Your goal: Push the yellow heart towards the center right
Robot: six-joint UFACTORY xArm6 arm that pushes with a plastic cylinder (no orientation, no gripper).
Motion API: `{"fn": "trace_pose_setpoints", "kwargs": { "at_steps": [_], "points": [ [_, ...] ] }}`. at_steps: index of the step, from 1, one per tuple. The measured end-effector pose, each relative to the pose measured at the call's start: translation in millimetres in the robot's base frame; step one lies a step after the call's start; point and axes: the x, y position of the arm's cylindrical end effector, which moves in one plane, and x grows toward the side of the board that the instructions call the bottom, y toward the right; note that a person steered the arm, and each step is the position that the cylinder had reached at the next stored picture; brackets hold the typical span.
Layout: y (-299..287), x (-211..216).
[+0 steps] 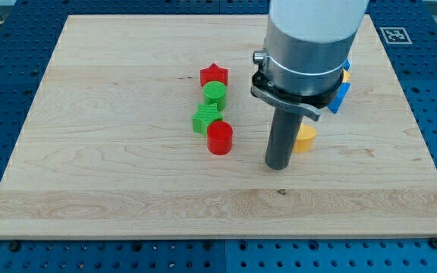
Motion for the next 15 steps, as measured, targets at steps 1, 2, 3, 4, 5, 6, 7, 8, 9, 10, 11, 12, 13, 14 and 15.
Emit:
{"fn": "trace_pose_setpoints", "kwargs": {
  "at_steps": [1,2,3,4,5,6,7,8,9,10,11,12,13,14,15],
  "points": [
    [0.4,-16.3],
    [1.6,-26.6],
    [18.8,-28.9],
    [39.1,-28.9],
    [53.4,-29.8],
    [58.1,-37.3],
    [58.1,-48.9],
    [60.7,-54.5],
    [62.5,-53.0],
    [74.5,-41.0],
    [100.2,-32.6],
    [110.2,-32.6],
    [111.1,-28.0],
    [131.3,-26.3],
    [138.3,-39.9]
  ]
}}
